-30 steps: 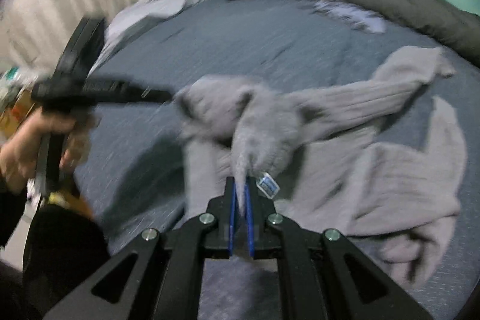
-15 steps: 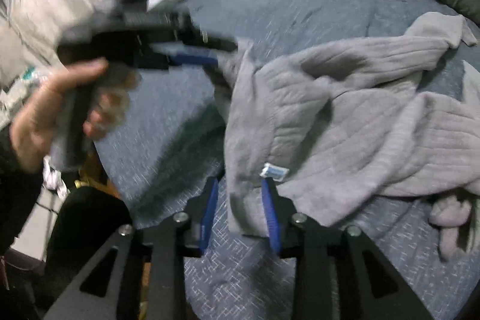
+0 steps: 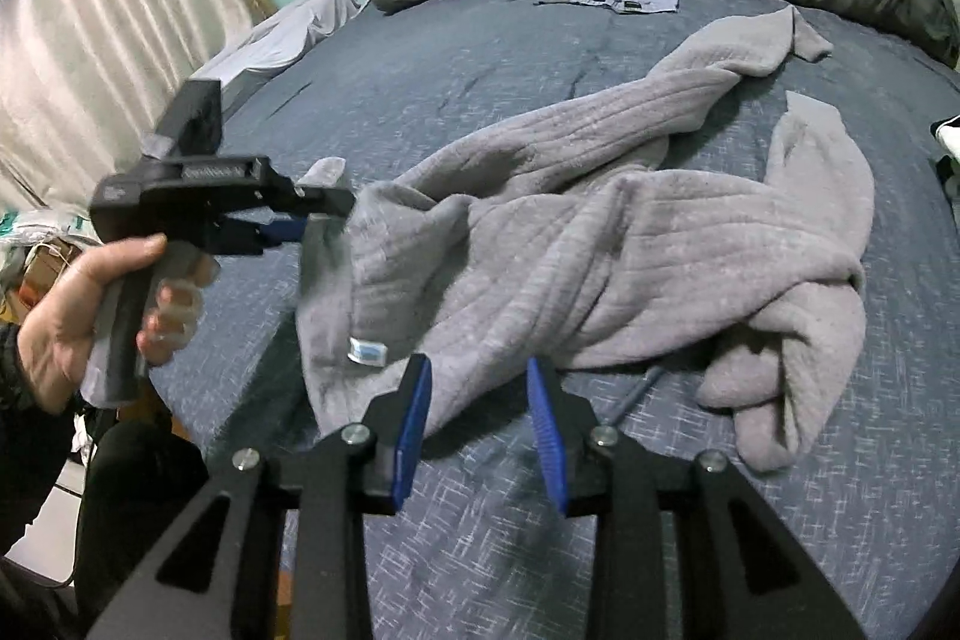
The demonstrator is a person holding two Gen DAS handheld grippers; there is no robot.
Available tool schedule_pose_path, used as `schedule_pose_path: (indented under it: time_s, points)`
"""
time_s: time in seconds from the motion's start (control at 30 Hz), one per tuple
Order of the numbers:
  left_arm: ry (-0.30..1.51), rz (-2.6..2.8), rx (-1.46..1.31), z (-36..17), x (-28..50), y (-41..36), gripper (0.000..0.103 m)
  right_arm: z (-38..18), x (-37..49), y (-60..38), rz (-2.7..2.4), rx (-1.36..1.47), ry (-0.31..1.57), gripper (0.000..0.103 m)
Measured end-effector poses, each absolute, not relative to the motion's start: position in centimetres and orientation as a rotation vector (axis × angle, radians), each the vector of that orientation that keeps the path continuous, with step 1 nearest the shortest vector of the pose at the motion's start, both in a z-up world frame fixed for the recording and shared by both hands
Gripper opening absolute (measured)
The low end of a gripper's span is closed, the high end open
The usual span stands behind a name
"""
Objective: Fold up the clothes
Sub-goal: 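Spread the hoodie flat on the bed, pulling the left gripper away from the right gripper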
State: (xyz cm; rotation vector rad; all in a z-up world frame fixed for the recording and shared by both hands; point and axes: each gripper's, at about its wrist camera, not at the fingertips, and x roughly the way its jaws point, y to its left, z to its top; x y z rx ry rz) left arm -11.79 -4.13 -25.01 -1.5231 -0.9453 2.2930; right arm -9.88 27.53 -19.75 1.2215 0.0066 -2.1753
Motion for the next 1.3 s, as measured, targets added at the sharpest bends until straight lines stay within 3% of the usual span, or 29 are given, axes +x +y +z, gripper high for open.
schedule_pose_path:
  time_s: [0.03,0.07,0.2,0.27,0.57,1.13,1.3]
  points:
    - [-0.945,2.292,-1.493,-24.9,-11.6,-4.0,0.051,-19.6,-9.8,27.5,-2.175,1.214,0.009,0.033]
    - [-0.921,2.305,-1.473,-24.5,-11.5,-3.9,0.031,-19.4,-9.7,27.5,-2.174,1.206,0.011,0.033]
    - [-0.864,2.366,-1.400,-22.6,-11.1,-4.3,0.013,-19.1,-9.7,27.5,-2.176,1.197,0.009,0.033]
    - [-0.834,2.411,-1.363,-21.2,-11.0,-5.1,0.008,-18.9,-9.7,27.7,-2.182,1.190,0.011,0.033]
    - [-0.774,2.607,-1.181,-11.3,-10.5,-13.1,0.002,-17.3,-9.9,30.5,-2.241,1.186,-0.020,0.033]
    - [-0.679,2.848,-1.034,-1.5,-14.9,-23.8,0.002,-15.2,-9.6,35.5,-2.353,1.201,-0.028,0.033]
    - [-0.665,2.932,-1.106,-2.2,-17.6,-27.1,0.002,-16.2,-10.0,36.2,-2.358,1.232,-0.026,0.033]
